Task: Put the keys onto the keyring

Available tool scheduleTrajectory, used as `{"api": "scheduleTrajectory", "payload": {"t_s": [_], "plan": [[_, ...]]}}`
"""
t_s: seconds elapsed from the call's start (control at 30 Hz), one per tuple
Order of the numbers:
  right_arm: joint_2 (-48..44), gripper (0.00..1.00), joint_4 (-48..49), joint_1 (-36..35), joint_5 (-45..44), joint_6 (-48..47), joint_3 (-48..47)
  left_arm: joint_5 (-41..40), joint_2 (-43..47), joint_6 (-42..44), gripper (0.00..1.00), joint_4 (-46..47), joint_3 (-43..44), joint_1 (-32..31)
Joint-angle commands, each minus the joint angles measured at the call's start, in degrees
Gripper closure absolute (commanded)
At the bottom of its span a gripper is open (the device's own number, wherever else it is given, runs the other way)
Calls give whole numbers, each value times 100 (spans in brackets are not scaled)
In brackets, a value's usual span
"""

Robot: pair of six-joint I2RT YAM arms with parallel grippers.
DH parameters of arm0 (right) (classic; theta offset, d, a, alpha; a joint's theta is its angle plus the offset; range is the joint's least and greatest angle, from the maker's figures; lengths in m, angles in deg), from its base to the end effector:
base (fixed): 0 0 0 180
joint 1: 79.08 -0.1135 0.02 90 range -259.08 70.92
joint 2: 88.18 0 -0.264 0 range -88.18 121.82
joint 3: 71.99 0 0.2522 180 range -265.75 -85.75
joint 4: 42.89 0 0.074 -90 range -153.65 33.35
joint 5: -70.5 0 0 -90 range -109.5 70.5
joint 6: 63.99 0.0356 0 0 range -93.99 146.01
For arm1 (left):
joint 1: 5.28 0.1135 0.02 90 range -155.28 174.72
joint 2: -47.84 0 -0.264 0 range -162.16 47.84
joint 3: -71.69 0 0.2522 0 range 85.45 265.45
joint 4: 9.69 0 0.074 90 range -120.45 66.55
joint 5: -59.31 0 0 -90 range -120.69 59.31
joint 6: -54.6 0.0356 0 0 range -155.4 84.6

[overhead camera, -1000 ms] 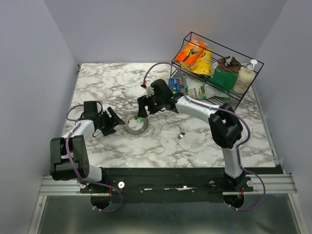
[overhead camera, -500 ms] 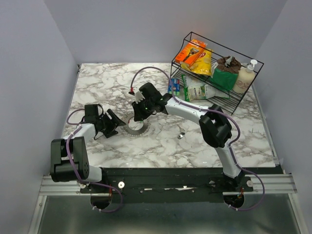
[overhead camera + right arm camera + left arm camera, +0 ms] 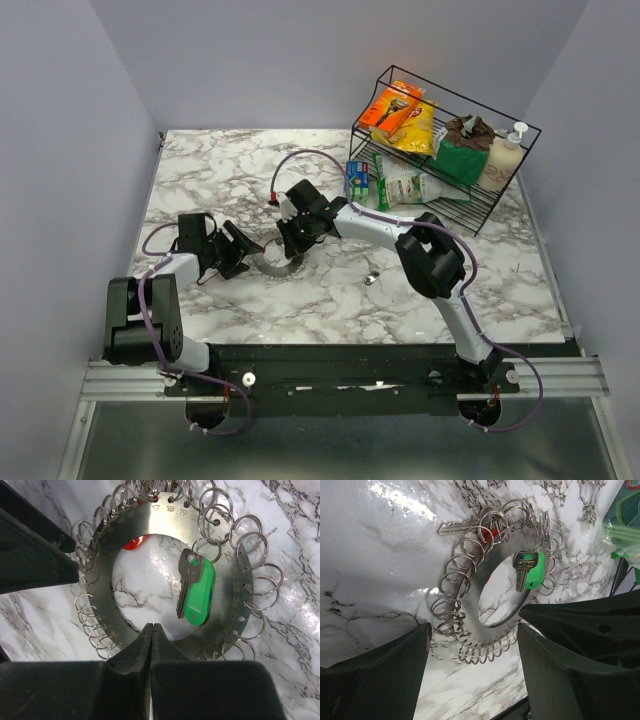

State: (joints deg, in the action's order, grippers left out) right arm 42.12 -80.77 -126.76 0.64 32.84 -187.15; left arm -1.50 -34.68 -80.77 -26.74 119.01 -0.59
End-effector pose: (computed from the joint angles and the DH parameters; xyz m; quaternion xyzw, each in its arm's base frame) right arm 0.3268 0.3771 0.1632 -0.3778 0.8557 0.2904 0.2016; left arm 0.2566 0.0036 0.1468 -0.3136 0.8642 -0.3324 0.2107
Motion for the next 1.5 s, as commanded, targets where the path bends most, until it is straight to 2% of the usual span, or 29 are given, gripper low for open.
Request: {"api": "scheduleTrajectory", "payload": {"t_s": [0.0,0.3,0.8,1.13,1.3,1.47], "plan": [[250,91,-172,4,-212,-33,-72,25,-229,-25,21,-40,-96,-82],[277,95,-269,-4,-309,-94,156,122,-387,-78,21,144,-43,-170],[-250,98,-524,-321,464,55,877,254,-756,-333,21,487,352,-407],[-93,99,135,-374,1009,644,649,403,-1082,-482,21,672,792,-451],[-4,99,434,-374,1185,977,455,210,-977,-201,20,181,1038,-451],[-233,99,522,-374,799,987,394,-27,-521,0,20,-206,1065,-390]]}}
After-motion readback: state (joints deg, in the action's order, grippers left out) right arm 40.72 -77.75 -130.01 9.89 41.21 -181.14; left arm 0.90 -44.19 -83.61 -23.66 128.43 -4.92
